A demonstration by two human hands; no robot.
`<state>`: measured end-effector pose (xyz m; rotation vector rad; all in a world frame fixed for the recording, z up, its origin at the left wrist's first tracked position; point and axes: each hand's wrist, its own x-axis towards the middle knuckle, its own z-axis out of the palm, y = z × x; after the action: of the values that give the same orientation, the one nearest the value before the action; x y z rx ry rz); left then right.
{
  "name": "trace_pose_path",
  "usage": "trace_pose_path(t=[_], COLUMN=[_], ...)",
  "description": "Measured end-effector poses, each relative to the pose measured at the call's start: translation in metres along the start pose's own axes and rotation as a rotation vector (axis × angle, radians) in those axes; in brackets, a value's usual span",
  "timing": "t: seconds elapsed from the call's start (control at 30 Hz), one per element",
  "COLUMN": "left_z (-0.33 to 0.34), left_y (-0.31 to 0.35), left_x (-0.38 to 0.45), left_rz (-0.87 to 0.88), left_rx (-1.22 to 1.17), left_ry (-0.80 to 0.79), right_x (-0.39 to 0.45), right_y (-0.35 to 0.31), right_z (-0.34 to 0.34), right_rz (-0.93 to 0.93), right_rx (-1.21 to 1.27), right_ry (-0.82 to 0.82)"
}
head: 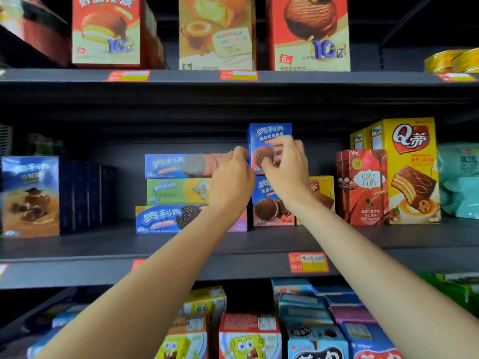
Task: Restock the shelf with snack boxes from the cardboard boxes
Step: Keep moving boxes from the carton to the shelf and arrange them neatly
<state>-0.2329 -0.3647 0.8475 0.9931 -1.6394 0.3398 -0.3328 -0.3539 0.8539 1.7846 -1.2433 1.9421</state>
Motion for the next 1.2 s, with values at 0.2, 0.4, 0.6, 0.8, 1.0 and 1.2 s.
trace_pose_path(t=[0.2,0.4,0.6,0.8,1.0,1.2], left_z=[-0.086,-0.191,-0.257,-0.274,-0.190,-0.091], left_y=[-0.028,-0.131,-0.245,-0.305,-0.290,-0.333], left_x=[-0.082,-0.259,-0.535,-0.794,-0.974,-1.099], left_rz=[0.192,0.074,-0.441,-0.773,-0.779,-0.771], left_rx=[-0.205,0.005,0.235,0.379,0.356,0.426], left_ry=[0.260,0.130,-0.376,-0.855,-1.362,-1.516], right_x=[-0.085,-0.288,-0.570,-0.838,-1.033,-1.157], right_y=[-0.089,-0.153,-0.146,-0.068,0.026,0.107], right_z=[0.031,0.089,0.156,0.140,0.091,0.135], right_rz=[-0.141,-0.160,0.229,0.657,0.735,0.516], right_rx=[0.407,0.535,0.377,-0.025,-0.453,-0.465], right_ry=[0.155,-0.135,-0.622,-1.086,-1.581,-1.844])
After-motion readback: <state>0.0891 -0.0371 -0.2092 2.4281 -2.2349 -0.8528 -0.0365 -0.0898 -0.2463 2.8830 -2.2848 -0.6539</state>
